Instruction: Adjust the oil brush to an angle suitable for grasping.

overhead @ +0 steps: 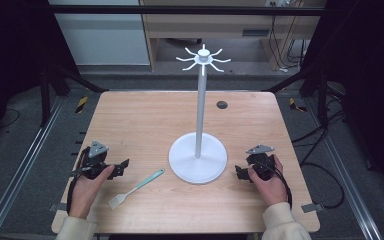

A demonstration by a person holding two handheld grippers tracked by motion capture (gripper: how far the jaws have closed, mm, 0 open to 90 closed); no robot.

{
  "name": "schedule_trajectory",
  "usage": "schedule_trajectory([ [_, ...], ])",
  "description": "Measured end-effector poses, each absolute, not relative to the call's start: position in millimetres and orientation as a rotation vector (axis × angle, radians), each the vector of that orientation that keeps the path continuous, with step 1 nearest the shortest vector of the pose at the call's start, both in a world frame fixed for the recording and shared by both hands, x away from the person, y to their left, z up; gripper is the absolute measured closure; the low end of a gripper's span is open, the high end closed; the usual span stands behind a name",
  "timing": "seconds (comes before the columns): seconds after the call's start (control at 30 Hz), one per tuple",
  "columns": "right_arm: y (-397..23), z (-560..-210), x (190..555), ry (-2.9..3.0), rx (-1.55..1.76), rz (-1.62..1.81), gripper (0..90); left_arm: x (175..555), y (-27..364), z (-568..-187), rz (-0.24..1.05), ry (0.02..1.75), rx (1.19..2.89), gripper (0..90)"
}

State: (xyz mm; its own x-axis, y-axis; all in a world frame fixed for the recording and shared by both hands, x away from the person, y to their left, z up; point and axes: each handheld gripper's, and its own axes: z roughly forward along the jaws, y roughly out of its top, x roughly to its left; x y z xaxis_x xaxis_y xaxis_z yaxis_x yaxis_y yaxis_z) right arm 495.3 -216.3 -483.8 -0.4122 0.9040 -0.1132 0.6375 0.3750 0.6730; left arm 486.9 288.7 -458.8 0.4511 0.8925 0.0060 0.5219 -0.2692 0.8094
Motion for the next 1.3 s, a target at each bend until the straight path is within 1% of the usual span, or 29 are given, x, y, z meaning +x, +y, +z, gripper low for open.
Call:
schedule_trajectory([
  [0.07,-216.0,-483.8,495.3,2.170,1.325,0.763,9.3,486.7,284.8,-454.8,0.611,1.166,1.935,5.5],
  [0.1,-216.1,-483.7,495.2,2.171,1.323,0.759,9.3,488.4,281.1,-451.4,0.625,1.152,1.966,6.2],
  [0.17,-216.0,-484.1,494.8,2.172,1.329,0.752,9.3,493.0,275.7,-445.9,0.643,1.133,1.992,10.5],
  [0.27,-217.9,-484.6,494.5,2.167,1.336,0.745,9.2,504.6,264.4,-435.4,0.634,1.114,2.047,12.0],
  [0.3,-218.7,-484.5,494.2,2.164,1.340,0.739,9.2,508.5,260.4,-433.3,0.627,1.103,2.067,13.8],
  [0.4,-220.8,-484.7,493.6,2.156,1.347,0.732,9.2,516.0,248.5,-431.2,0.608,1.079,2.111,17.7],
  [0.53,-221.1,-485.0,493.5,2.152,1.354,0.725,9.2,513.6,238.8,-434.9,0.632,1.049,2.169,18.5],
  [0.67,-220.7,-484.4,493.1,2.153,1.352,0.726,9.2,505.9,240.6,-435.0,0.642,1.055,2.162,18.7],
  [0.77,-221.0,-484.0,493.6,2.152,1.343,0.732,9.2,503.9,243.7,-433.6,0.644,1.073,2.136,20.2],
  [0.9,-221.0,-484.1,494.0,2.152,1.345,0.735,9.3,503.8,241.4,-436.0,0.636,1.070,2.144,22.9],
  [0.97,-221.1,-484.1,494.2,2.154,1.348,0.738,9.2,503.8,237.6,-439.1,0.624,1.065,2.168,28.4],
  [1.0,-221.1,-483.9,494.3,2.154,1.351,0.739,9.3,503.7,234.6,-441.4,0.615,1.056,2.184,34.0],
  [1.03,-221.1,-483.9,494.3,2.154,1.351,0.739,9.3,503.6,233.3,-442.4,0.613,1.052,2.190,34.0],
  [1.13,-221.1,-483.9,494.3,2.154,1.351,0.741,9.2,503.0,225.9,-448.3,0.584,1.025,2.227,43.9],
  [1.27,-221.0,-483.8,494.2,2.155,1.351,0.742,9.2,502.0,218.8,-454.7,0.577,0.986,2.276,57.5],
  [1.3,-221.0,-483.8,494.2,2.155,1.351,0.742,9.3,501.9,218.0,-455.9,0.569,0.986,2.281,59.5],
])
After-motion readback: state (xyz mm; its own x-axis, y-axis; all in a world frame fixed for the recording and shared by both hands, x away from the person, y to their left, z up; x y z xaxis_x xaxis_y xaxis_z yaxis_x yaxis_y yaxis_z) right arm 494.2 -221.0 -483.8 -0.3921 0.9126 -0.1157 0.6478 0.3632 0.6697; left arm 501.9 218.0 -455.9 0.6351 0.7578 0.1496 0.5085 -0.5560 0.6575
